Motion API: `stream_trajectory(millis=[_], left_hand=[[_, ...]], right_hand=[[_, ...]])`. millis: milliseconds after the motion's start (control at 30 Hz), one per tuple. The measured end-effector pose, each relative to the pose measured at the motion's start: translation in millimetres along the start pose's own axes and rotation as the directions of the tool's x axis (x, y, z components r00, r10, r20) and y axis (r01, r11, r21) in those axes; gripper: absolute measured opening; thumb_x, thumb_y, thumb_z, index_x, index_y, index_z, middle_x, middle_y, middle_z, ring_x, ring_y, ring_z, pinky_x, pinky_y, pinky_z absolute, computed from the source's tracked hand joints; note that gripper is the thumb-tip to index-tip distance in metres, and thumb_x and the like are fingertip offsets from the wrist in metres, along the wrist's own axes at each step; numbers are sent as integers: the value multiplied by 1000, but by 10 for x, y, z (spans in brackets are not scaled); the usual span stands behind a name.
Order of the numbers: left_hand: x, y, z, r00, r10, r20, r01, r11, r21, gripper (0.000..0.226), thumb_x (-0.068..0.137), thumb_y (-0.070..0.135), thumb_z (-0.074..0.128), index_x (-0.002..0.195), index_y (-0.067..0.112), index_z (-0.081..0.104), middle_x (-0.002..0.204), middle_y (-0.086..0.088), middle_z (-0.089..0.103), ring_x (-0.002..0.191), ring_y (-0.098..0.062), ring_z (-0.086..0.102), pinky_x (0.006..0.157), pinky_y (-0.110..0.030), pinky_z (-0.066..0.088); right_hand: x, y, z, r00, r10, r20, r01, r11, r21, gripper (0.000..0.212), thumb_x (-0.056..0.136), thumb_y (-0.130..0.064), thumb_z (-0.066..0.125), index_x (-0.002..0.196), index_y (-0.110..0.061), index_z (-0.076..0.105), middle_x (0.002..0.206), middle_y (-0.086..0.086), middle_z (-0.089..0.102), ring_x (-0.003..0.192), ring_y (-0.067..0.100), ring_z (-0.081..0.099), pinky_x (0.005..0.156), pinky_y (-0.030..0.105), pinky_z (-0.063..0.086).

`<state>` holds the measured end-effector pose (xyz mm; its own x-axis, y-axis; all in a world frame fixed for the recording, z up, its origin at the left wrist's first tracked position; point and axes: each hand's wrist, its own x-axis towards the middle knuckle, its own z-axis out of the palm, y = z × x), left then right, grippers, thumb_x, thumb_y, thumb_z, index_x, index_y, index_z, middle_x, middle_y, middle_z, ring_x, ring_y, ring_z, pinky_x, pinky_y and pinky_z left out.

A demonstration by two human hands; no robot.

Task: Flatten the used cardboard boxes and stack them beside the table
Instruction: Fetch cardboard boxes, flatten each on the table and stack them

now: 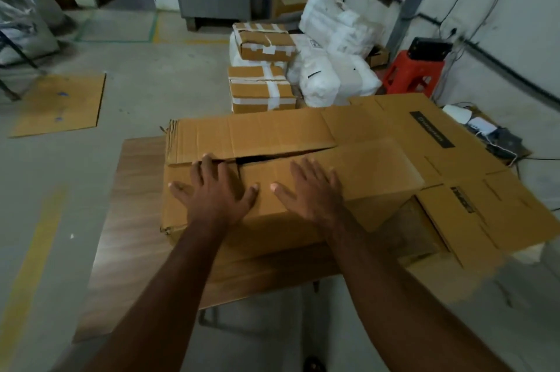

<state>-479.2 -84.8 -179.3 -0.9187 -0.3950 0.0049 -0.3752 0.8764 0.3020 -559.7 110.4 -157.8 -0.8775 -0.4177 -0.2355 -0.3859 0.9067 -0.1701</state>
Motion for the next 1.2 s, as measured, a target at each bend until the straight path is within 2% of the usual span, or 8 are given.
stream_trajectory(millis=[267, 400, 533, 800, 933, 1000, 1067, 1200], left_hand=[[39, -73, -23, 999, -36, -34, 39, 997, 74, 81, 81, 89, 36, 135, 29, 42, 156, -8, 21, 145, -41, 20, 106, -84, 15], [-5, 0, -1, 974, -220, -46, 224, 966, 130, 109, 72, 98, 32, 151, 24, 27, 166, -15, 9, 150, -47, 12, 107, -82, 12], [-9, 5, -7, 953, -293, -77, 299, 950, 87, 121, 67, 101, 28, 155, 18, 23, 167, -21, 4, 151, -50, 10, 113, -77, 13], [-42, 10, -12, 930, -330, -165, 343, 937, 62, 118, 62, 104, 18, 142, 20, 42, 152, -14, 37, 138, -39, 38, 114, -63, 26], [-113, 51, -8, 919, -331, -216, 357, 930, 92, 101, 67, 100, 25, 125, 21, 49, 134, -9, 47, 125, -33, 48, 108, -58, 35], [-133, 89, -45, 907, -360, -218, 389, 914, 110, 102, 68, 100, 23, 126, 21, 49, 133, -8, 47, 125, -33, 49, 107, -58, 37], [-68, 195, -148, 883, -431, -186, 459, 875, 152, 104, 69, 101, 24, 133, 22, 44, 137, -10, 42, 126, -36, 47, 105, -58, 39], [372, 520, -342, 802, -583, -135, 597, 768, 232, 106, 75, 95, 40, 149, 18, 34, 148, -13, 37, 131, -39, 44, 103, -58, 36]], right_hand=[[-76, -152, 20, 998, 0, 68, 1, 1000, -2, 87, 96, -79, 15, 164, -27, -1, 172, 4, -11, 157, 30, -12, 122, 61, -9], [-41, -74, -41, 998, -69, 6, 69, 997, -17, 91, 93, -81, 29, 162, -24, 16, 171, 7, 8, 156, 33, 5, 120, 65, 3], [253, 17, -154, 978, -139, -152, 132, 990, -58, 92, 88, -81, 42, 156, -20, 29, 162, 10, 28, 149, 33, 24, 117, 60, 21], [1137, -24, -204, 819, -469, -330, 417, 882, -219, 78, 86, -69, 61, 143, -20, 44, 143, 5, 49, 128, 26, 47, 103, 48, 38], [1307, -95, -107, 807, -497, -318, 439, 866, -239, 59, 90, -45, 69, 140, -20, 50, 140, 2, 55, 128, 26, 50, 100, 45, 39], [1363, -138, -182, 780, -494, -385, 464, 869, -173, 45, 92, -40, 69, 131, -18, 59, 128, 5, 65, 117, 30, 59, 92, 43, 43], [1442, -185, -357, 777, -491, -394, 477, 868, -140, 37, 96, -47, 63, 120, -19, 66, 114, 6, 70, 102, 34, 66, 82, 41, 48], [1487, -152, -497, 795, -523, -306, 486, 852, -195, 46, 99, -61, 50, 124, -24, 61, 116, 2, 68, 103, 31, 66, 82, 39, 47]])
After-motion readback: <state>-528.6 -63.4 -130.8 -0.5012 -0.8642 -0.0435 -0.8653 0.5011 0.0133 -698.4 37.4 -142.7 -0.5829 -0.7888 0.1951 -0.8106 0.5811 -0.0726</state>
